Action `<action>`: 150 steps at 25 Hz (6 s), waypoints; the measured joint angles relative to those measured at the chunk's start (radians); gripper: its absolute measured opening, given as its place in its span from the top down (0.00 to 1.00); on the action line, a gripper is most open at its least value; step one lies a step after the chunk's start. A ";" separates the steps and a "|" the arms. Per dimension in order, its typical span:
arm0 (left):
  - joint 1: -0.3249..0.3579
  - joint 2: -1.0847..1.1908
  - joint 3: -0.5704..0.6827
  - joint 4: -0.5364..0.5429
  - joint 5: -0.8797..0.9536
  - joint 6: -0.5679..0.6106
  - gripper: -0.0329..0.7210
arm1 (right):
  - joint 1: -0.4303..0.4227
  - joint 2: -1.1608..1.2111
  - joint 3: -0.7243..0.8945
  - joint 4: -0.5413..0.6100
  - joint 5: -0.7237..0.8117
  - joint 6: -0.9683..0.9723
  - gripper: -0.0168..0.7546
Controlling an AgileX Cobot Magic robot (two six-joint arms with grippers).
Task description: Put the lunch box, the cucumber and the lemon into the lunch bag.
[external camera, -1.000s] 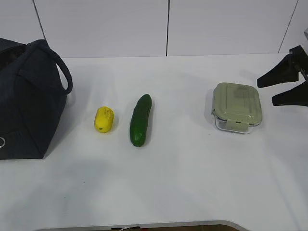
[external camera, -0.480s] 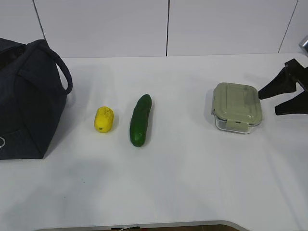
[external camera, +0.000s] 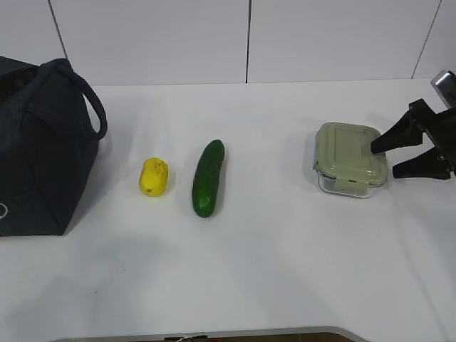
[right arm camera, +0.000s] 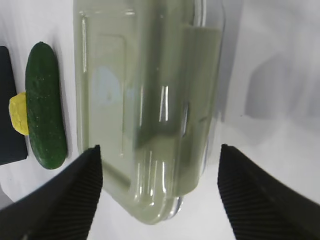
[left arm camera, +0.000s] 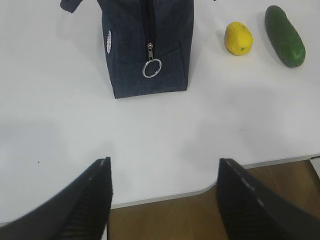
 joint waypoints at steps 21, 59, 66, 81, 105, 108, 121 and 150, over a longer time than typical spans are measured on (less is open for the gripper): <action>0.000 0.000 0.000 0.000 0.000 0.000 0.38 | 0.000 0.107 -0.074 0.109 0.047 -0.044 0.24; 0.000 0.000 0.000 0.000 0.000 0.000 0.38 | 0.030 0.165 -0.095 0.202 0.038 -0.210 0.24; 0.000 0.000 0.000 0.000 0.000 0.000 0.38 | 0.036 0.185 -0.099 0.208 0.039 -0.212 0.24; 0.000 0.000 0.000 0.000 0.000 0.000 0.38 | 0.036 0.197 -0.101 0.236 0.058 -0.208 0.45; 0.000 0.000 0.000 0.000 0.000 0.000 0.38 | 0.036 0.199 -0.101 0.239 0.076 -0.206 0.47; 0.000 0.000 0.000 0.000 0.000 0.000 0.38 | 0.036 0.199 -0.101 0.239 0.076 -0.206 0.48; 0.000 0.000 0.000 0.000 0.000 0.000 0.38 | 0.038 0.184 -0.101 0.240 0.062 -0.196 0.48; 0.000 0.000 0.000 -0.084 -0.009 0.000 0.38 | 0.247 -0.008 -0.093 0.287 0.062 -0.026 0.48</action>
